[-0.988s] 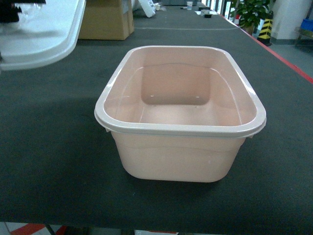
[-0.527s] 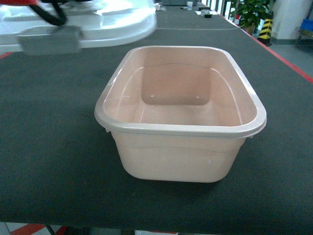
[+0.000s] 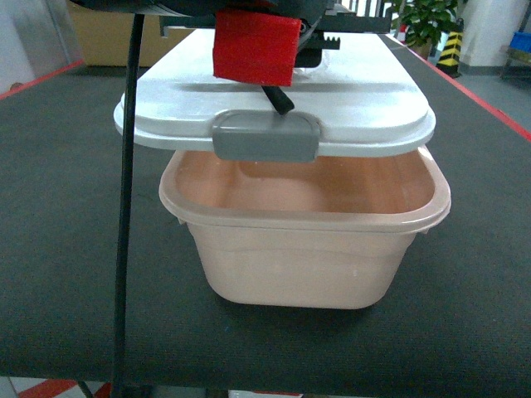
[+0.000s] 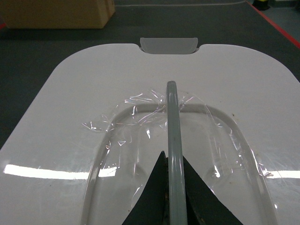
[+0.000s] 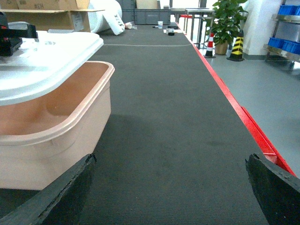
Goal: Pick capacitor and pack into box
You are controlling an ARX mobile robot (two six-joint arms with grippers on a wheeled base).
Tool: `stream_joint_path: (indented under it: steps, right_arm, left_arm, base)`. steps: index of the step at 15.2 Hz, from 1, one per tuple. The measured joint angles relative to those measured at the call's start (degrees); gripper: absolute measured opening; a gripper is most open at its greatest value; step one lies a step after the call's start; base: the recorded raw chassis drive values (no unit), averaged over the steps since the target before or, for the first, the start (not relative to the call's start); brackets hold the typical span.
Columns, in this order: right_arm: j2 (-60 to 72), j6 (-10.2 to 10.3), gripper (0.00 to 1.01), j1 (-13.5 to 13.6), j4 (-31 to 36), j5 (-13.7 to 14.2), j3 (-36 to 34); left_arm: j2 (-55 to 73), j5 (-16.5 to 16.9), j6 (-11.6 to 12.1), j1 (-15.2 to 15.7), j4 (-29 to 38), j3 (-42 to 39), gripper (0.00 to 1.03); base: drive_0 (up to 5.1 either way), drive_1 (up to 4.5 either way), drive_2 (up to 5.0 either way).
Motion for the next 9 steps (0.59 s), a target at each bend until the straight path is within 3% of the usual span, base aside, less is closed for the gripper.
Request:
stream_joint_path:
  steps: [3,9]
  right_arm:
    - [0.0,0.0,0.98,0.0,0.0,0.0,0.0]
    - [0.0,0.0,0.98,0.0,0.0,0.0,0.0]
  left_arm:
    - [2.3,0.6,-0.4,-1.1,1.7,0.1,0.02]
    - [7.0,0.1,-2.8,-2.0,-1.6,2.5,0.02]
  base:
    - [0.0,0.0,0.0]
    - [0.0,0.0,0.0]
